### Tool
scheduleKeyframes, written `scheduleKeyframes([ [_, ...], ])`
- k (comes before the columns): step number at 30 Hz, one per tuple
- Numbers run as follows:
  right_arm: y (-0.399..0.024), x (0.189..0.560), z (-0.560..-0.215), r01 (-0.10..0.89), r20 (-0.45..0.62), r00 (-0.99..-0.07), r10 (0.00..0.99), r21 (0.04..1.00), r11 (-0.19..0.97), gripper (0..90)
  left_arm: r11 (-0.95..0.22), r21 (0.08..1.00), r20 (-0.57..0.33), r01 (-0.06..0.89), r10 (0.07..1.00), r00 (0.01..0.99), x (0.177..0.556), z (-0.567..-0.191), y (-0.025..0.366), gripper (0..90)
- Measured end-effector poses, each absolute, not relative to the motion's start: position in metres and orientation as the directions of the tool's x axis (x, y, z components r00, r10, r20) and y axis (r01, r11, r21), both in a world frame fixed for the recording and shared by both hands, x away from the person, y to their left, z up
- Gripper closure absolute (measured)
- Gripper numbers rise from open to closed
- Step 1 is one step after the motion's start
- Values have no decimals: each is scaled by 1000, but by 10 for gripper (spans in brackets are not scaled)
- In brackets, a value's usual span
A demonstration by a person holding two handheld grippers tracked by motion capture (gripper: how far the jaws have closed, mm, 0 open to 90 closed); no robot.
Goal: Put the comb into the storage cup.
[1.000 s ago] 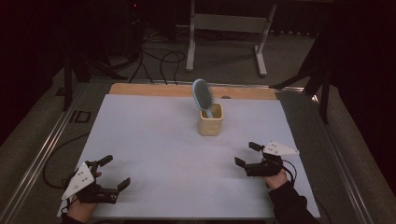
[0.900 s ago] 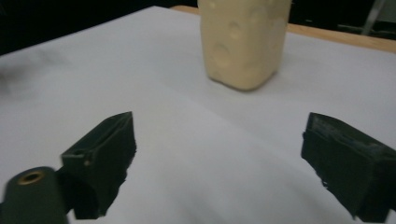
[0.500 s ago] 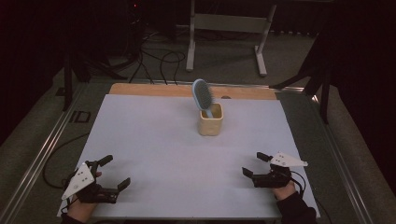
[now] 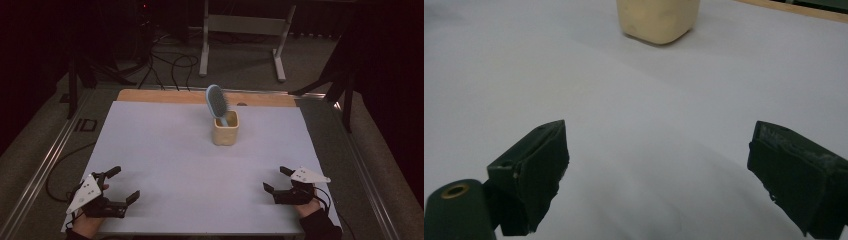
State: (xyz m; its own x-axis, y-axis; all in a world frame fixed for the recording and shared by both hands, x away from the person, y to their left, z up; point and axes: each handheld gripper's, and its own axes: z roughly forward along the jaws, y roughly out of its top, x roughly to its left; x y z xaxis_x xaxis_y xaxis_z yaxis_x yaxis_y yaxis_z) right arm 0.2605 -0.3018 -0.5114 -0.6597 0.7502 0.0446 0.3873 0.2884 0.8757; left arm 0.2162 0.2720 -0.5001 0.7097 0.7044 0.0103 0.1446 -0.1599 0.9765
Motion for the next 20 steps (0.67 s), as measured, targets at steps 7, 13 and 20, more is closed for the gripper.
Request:
scheduleKeyframes([
  [7,-299,261,-512,394,57,-667,743,873,286,94,-162,976,10,147,705,709,216,-500,272,0],
  [13,-298,261,-511,391,49,-670,740,871,297,94,-160,976,8,149,705,709,217,-501,272,0],
  [20,-296,259,-509,378,29,-675,738,872,311,94,-162,976,10,147,705,709,216,-501,272,0],
])
